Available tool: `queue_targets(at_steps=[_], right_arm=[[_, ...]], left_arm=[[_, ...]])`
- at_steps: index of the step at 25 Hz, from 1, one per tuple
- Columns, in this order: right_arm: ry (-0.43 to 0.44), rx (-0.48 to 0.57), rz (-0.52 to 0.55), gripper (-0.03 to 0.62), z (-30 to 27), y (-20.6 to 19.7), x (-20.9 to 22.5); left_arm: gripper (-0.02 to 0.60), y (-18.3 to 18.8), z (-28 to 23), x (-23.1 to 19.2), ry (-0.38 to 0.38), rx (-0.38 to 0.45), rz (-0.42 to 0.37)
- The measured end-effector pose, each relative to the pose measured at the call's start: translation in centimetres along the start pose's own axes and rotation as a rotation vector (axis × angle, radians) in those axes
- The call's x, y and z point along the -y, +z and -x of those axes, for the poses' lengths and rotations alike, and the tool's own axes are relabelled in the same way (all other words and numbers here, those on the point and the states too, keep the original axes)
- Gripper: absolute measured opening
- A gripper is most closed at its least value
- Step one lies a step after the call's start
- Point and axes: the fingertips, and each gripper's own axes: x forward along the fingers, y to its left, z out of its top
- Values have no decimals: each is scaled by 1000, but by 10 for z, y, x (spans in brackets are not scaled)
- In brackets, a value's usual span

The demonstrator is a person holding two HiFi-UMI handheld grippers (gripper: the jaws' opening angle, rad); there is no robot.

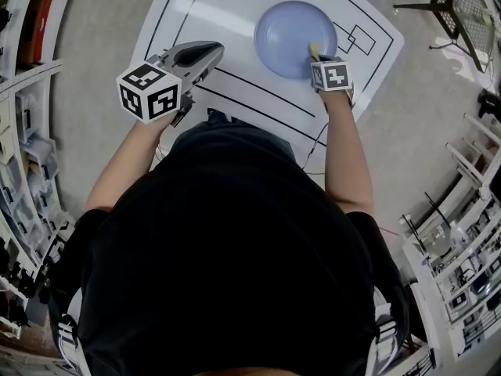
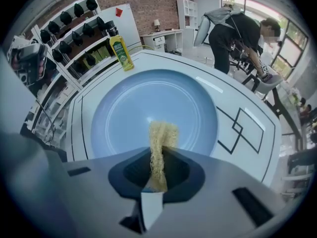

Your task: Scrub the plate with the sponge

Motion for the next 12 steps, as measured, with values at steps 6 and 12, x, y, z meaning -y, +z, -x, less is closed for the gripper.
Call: queue_targets(at_steps=[6, 12], right_arm=[[39, -33, 34, 37, -2, -4, -30], [78, -47, 49, 37, -3, -5, -50]], left_arm=[[25, -2, 1, -2, -6, -5, 2], [25, -2, -1, -3, -7, -13, 4]])
